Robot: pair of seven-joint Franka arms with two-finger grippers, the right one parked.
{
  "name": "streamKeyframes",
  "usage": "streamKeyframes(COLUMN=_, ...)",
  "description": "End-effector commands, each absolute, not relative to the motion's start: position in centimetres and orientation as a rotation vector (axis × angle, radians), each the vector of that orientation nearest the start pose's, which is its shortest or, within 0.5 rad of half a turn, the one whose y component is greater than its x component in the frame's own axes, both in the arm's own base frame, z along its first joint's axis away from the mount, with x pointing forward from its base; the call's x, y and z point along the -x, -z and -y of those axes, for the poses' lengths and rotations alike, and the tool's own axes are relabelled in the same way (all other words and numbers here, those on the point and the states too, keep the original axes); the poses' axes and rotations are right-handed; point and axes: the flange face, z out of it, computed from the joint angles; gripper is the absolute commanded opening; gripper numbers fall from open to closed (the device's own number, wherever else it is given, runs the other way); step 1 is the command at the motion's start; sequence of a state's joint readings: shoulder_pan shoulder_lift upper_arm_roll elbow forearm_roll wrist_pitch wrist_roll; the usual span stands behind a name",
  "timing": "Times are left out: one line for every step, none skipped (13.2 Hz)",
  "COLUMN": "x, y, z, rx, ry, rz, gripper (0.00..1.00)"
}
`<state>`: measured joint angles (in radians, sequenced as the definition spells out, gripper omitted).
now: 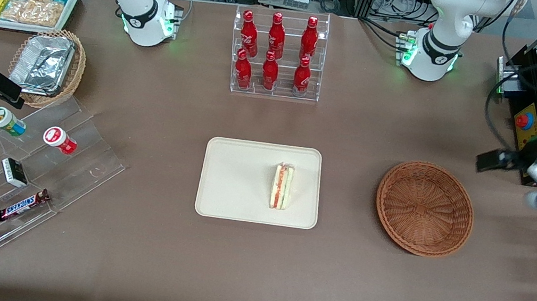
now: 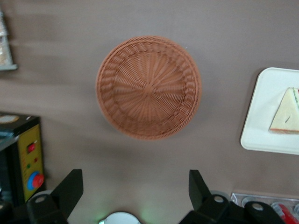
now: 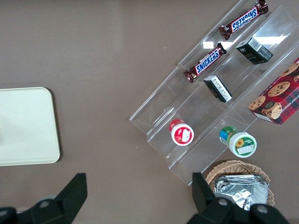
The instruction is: Place sandwich from basket to tray
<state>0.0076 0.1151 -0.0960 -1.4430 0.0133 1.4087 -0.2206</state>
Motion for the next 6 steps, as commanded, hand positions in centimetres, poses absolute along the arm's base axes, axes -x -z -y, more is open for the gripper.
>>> streamKeyframes(x=-54.1, y=-63.9, z=3.5, rx=3.101, ry=-0.216, rz=0.195, gripper=1.00)
streamKeyframes(x=-53.8, y=-64.4, z=3.4, rx=3.100, ry=-0.208, rz=0.168, gripper=1.00)
streamKeyframes(x=-53.3, y=-65.1, z=2.3, rx=3.104, ry=-0.205, rz=0.152, gripper=1.00)
streamKeyframes(x=-53.2, y=-65.1, z=0.8, rx=3.110, ry=-0.214, rz=0.144, gripper=1.00)
streamKeyframes(x=-53.3, y=-65.0, z=0.1, rx=3.114, ry=-0.217, rz=0.111, gripper=1.00)
streamKeyframes(x=-53.3, y=-64.7, z=-0.5, rx=3.116, ry=-0.227, rz=0.094, gripper=1.00)
